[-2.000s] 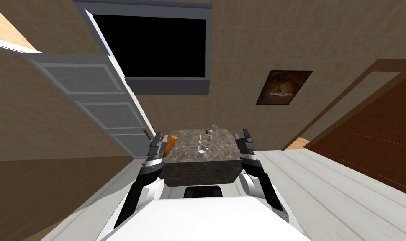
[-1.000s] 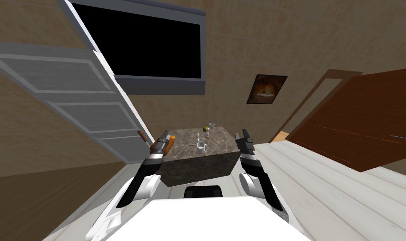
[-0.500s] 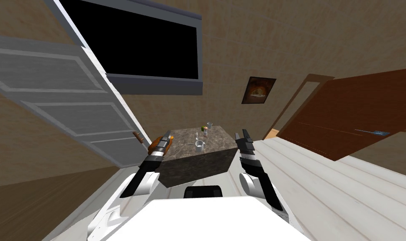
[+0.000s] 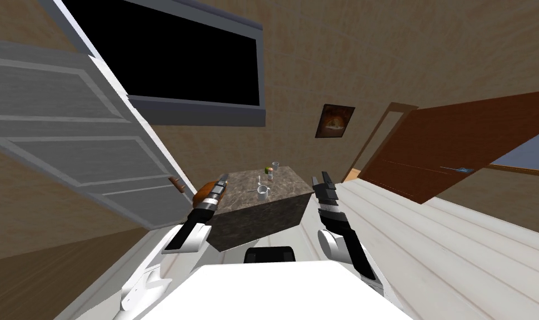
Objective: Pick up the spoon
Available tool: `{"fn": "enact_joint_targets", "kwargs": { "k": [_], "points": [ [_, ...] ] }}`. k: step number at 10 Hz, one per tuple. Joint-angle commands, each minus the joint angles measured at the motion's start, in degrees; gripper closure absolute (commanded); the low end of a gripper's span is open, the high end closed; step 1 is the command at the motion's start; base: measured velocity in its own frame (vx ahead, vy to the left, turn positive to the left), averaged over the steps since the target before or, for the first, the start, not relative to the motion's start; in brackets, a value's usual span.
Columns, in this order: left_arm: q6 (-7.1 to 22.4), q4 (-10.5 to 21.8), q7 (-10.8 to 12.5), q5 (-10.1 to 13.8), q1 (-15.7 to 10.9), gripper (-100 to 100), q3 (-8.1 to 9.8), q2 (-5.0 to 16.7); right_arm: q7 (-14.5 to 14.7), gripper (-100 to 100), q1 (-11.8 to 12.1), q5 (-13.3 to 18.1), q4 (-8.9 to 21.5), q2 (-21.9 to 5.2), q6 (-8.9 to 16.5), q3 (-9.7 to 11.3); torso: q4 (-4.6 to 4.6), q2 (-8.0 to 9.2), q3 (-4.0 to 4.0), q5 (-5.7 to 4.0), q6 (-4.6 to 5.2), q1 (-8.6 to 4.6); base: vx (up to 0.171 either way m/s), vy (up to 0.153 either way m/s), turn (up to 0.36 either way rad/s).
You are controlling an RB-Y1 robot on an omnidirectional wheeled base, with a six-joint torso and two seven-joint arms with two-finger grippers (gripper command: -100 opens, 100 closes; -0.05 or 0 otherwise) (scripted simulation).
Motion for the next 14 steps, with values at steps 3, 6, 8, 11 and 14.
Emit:
{"fn": "enact_joint_targets", "kwargs": {
  "k": [3,6,8,11,14],
  "points": [
    [5.6,2.0,0.3,0.1,-2.0,-100,0.17,3.3,0.0,0,0.0,0.0,0.0,0.0,0.0,0.0,0.0,-0.01,0.0,-0.01,0.0,-0.03,-0.028,-0.008,-0.119],
    [9.1,3.1,0.5,0.2,-2.9,-100,0.16,5.0,0.0,0,0.0,0.0,0.0,0.0,0.0,0.0,-0.01,-0.02,-0.02,-0.01,0.02,-0.03,-0.021,-0.009,-0.106],
    [12.0,4.3,0.6,0.4,-3.8,-100,0.1,6.6,0.0,0,0.0,0.0,0.0,0.0,0.0,0.0,-0.01,-0.04,-0.03,-0.01,0.03,-0.05,-0.016,-0.013,-0.136],
    [17.1,6.8,0.9,1.1,-5.6,-100,-0.23,9.9,0.0,0,0.0,0.0,0.0,0.0,0.0,0.0,-0.02,-0.07,-0.04,-0.01,-0.01,-0.05,-0.012,-0.019,-0.137],
    [20.5,8.1,1.1,1.6,-6.4,-100,-0.49,11.5,0.0,0,0.0,0.0,0.0,0.0,0.0,0.0,-0.02,-0.1,-0.06,-0.02,0.02,-0.09,-0.002,-0.021,-0.127]
  ]
}}
